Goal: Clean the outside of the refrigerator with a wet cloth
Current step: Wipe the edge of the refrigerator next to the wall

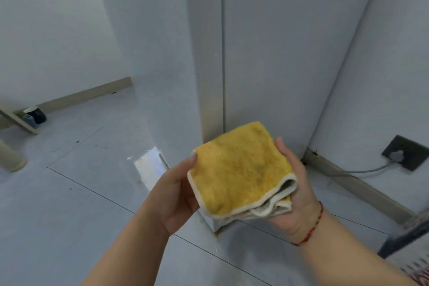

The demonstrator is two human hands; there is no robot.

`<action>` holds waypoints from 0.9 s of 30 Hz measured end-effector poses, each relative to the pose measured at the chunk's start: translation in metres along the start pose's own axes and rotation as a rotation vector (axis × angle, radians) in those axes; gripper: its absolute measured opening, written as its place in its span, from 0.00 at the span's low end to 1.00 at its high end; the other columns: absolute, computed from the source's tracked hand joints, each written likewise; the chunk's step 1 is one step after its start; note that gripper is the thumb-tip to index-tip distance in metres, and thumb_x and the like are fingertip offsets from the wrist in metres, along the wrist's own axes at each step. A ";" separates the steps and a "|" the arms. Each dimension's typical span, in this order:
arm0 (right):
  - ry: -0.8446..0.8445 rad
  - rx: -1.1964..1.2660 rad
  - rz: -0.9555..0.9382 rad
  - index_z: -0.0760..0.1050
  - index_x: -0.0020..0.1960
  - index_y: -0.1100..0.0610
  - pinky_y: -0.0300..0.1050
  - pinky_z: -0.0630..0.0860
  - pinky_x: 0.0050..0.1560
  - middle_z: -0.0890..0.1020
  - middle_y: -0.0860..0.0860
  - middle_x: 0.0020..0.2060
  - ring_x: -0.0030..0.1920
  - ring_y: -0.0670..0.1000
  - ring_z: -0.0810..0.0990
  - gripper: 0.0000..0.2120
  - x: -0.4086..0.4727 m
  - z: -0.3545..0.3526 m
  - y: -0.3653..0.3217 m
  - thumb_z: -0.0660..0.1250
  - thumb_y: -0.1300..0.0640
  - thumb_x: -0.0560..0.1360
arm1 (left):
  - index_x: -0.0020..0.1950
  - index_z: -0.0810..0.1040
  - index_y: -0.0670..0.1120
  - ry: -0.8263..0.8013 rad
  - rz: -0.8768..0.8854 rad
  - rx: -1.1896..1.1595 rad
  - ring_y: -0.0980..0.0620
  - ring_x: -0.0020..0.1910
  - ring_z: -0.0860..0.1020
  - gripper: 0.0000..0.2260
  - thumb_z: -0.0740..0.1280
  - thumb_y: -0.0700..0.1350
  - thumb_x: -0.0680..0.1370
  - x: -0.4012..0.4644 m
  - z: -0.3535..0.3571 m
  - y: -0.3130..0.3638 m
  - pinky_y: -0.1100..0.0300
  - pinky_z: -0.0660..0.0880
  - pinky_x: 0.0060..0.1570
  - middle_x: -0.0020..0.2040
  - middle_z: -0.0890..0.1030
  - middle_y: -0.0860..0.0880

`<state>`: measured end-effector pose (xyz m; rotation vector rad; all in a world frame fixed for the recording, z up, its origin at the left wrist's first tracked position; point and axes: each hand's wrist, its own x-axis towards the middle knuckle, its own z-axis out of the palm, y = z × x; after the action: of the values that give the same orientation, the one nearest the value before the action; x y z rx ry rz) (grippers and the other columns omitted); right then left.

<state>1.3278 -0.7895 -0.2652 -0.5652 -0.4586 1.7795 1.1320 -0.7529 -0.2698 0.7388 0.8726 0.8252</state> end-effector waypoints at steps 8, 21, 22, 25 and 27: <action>0.128 -0.388 0.169 0.81 0.54 0.61 0.48 0.80 0.46 0.84 0.58 0.50 0.48 0.56 0.84 0.17 0.005 -0.017 0.006 0.65 0.51 0.72 | 0.61 0.78 0.37 0.170 0.052 0.178 0.39 0.53 0.83 0.15 0.67 0.42 0.76 -0.004 -0.009 -0.007 0.46 0.79 0.51 0.54 0.83 0.39; 0.230 -0.449 -0.253 0.79 0.50 0.66 0.51 0.81 0.43 0.84 0.61 0.43 0.43 0.58 0.83 0.09 0.058 0.066 -0.028 0.62 0.62 0.78 | 0.50 0.79 0.37 0.329 0.332 -0.013 0.44 0.40 0.84 0.09 0.64 0.43 0.80 0.019 0.030 0.097 0.48 0.82 0.40 0.45 0.83 0.39; 0.209 -0.432 -0.286 0.79 0.49 0.65 0.52 0.81 0.43 0.84 0.60 0.42 0.43 0.58 0.84 0.09 0.059 0.075 -0.035 0.61 0.63 0.78 | 0.49 0.79 0.38 0.305 0.355 -0.028 0.44 0.41 0.84 0.09 0.64 0.43 0.80 0.020 0.036 0.108 0.48 0.82 0.42 0.44 0.83 0.40; 0.174 -0.410 -0.317 0.79 0.49 0.64 0.48 0.80 0.37 0.85 0.60 0.42 0.43 0.58 0.84 0.09 0.056 0.103 -0.054 0.61 0.63 0.78 | 0.43 0.79 0.40 0.287 0.397 -0.088 0.47 0.37 0.83 0.10 0.63 0.42 0.81 0.018 0.054 0.134 0.50 0.81 0.44 0.37 0.82 0.43; 0.178 -0.388 -0.305 0.79 0.49 0.64 0.50 0.81 0.39 0.84 0.60 0.43 0.43 0.59 0.84 0.09 0.053 0.123 -0.068 0.61 0.64 0.77 | 0.41 0.79 0.40 0.342 0.400 -0.107 0.48 0.35 0.82 0.10 0.63 0.41 0.81 0.013 0.067 0.150 0.51 0.81 0.44 0.35 0.82 0.44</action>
<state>1.2954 -0.7232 -0.1344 -0.8673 -0.7315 1.3420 1.1490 -0.6840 -0.1208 0.6986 0.9890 1.3734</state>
